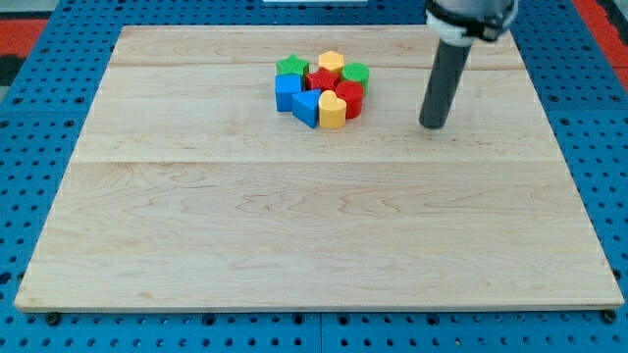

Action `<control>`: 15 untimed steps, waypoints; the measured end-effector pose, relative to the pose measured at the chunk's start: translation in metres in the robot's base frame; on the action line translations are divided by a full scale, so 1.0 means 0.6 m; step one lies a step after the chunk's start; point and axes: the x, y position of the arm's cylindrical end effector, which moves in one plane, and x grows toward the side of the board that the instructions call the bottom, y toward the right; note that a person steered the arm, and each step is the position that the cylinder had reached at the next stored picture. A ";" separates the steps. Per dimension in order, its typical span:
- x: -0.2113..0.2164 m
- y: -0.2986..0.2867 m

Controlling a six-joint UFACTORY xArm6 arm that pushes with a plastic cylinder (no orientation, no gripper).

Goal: Move the yellow hexagon away from the green blocks

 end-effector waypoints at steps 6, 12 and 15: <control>-0.168 -0.142; -0.223 -0.332; -0.225 -0.333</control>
